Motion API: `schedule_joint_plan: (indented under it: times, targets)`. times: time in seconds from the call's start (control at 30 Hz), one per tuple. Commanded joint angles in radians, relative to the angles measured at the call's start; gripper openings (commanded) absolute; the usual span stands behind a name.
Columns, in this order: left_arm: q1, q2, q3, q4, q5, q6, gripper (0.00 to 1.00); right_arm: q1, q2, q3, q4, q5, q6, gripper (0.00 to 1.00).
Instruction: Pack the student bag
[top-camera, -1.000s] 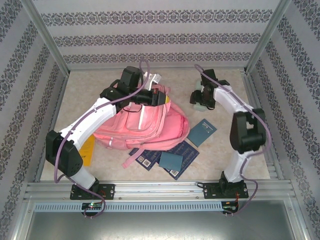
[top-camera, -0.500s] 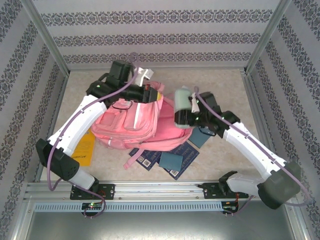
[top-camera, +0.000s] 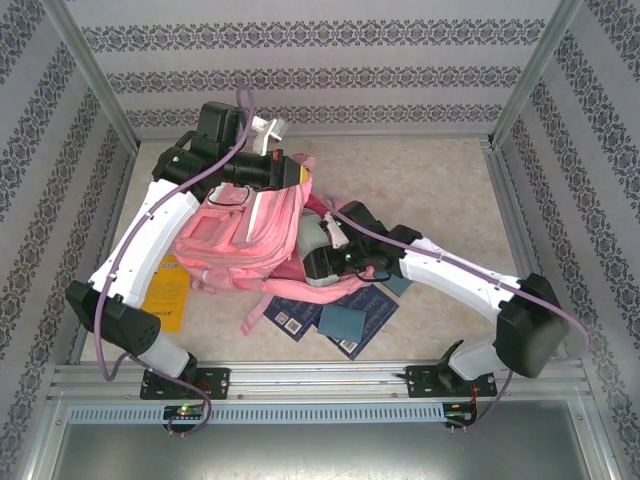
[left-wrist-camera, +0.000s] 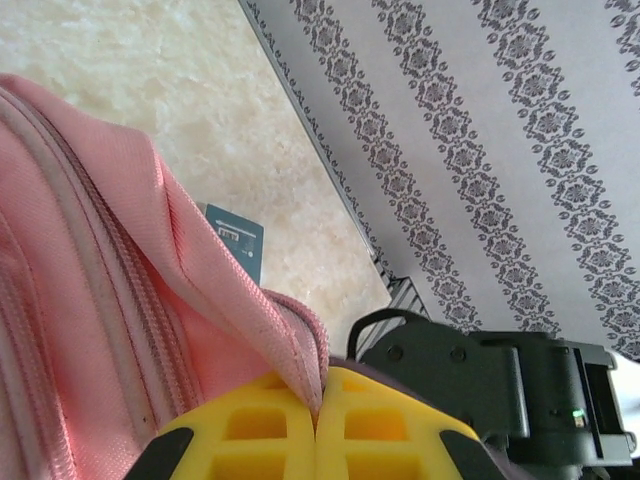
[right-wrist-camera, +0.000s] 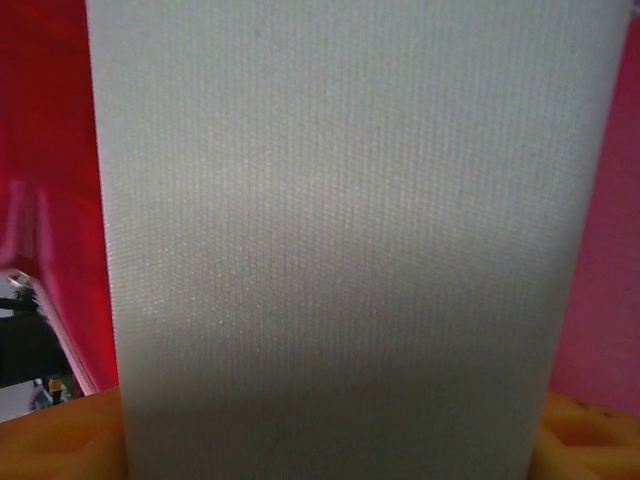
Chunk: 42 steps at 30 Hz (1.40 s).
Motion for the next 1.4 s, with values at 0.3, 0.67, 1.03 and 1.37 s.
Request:
schedule_joint_plan:
  times: [0.3, 0.67, 1.03, 1.37]
  targets:
    - [-0.19, 0.177, 0.377, -0.102, 0.01, 0.139, 0.0, 0.043, 0.175, 0.114, 0.168, -0.006, 0.271, 0.7]
    - [-0.136, -0.027, 0.084, -0.058, -0.047, 0.23, 0.0, -0.019, 0.314, 0.221, 0.375, 0.063, 0.422, 0.97]
    - [0.069, -0.188, -0.217, 0.206, 0.031, 0.058, 0.0, -0.042, 0.281, 0.287, 0.381, 0.024, 0.178, 0.98]
    - [0.149, -0.142, -0.28, 0.428, 0.035, -0.149, 0.0, -0.057, -0.075, 0.004, 0.321, 0.1, -0.006, 0.98]
